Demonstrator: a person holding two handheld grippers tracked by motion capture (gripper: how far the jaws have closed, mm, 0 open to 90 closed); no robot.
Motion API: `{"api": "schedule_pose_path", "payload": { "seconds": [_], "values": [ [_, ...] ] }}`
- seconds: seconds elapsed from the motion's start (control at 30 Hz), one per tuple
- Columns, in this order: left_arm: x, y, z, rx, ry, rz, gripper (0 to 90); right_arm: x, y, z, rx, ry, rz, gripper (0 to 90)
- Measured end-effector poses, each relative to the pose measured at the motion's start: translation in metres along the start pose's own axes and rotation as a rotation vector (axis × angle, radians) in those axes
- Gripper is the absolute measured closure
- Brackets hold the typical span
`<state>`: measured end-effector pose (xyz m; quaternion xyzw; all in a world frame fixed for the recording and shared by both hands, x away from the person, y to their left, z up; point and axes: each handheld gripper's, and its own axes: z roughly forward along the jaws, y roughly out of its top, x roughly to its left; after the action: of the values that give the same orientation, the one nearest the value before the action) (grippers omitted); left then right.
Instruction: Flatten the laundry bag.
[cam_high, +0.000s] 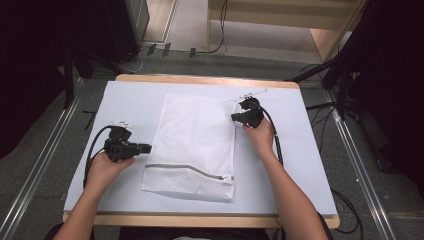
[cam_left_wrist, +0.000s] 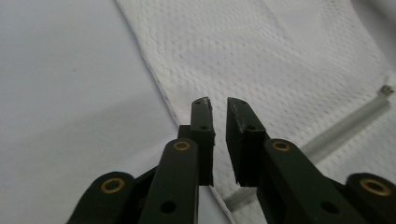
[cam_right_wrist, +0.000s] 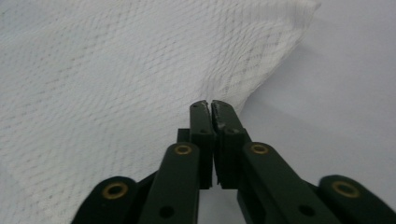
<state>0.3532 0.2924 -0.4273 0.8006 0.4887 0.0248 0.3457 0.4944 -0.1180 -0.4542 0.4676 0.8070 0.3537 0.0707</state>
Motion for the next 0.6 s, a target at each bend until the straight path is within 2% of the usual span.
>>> {"api": "schedule_pose_path", "payload": {
  "seconds": [0.1, 0.2, 0.37, 0.5, 0.6],
  "values": [
    [0.004, 0.006, 0.006, -0.015, 0.001, -0.014, 69.8, 0.003, -0.001, -0.004, 0.006, 0.015, -0.003, 82.2],
    [0.007, 0.015, 0.011, 0.004, 0.014, -0.014, 62.9, 0.009, -0.003, -0.014, -0.006, 0.013, -0.019, 78.5],
    [0.01, 0.03, 0.019, 0.008, 0.042, -0.015, 58.4, 0.021, -0.019, -0.033, -0.02, 0.037, -0.025, 74.1],
    [0.012, 0.033, 0.025, 0.01, 0.058, -0.014, 58.1, 0.029, -0.031, -0.041, -0.03, 0.043, -0.038, 70.6],
    [0.014, 0.033, 0.032, 0.018, 0.08, -0.005, 58.2, 0.043, -0.049, -0.045, -0.027, 0.06, -0.06, 68.8]
  ]
}}
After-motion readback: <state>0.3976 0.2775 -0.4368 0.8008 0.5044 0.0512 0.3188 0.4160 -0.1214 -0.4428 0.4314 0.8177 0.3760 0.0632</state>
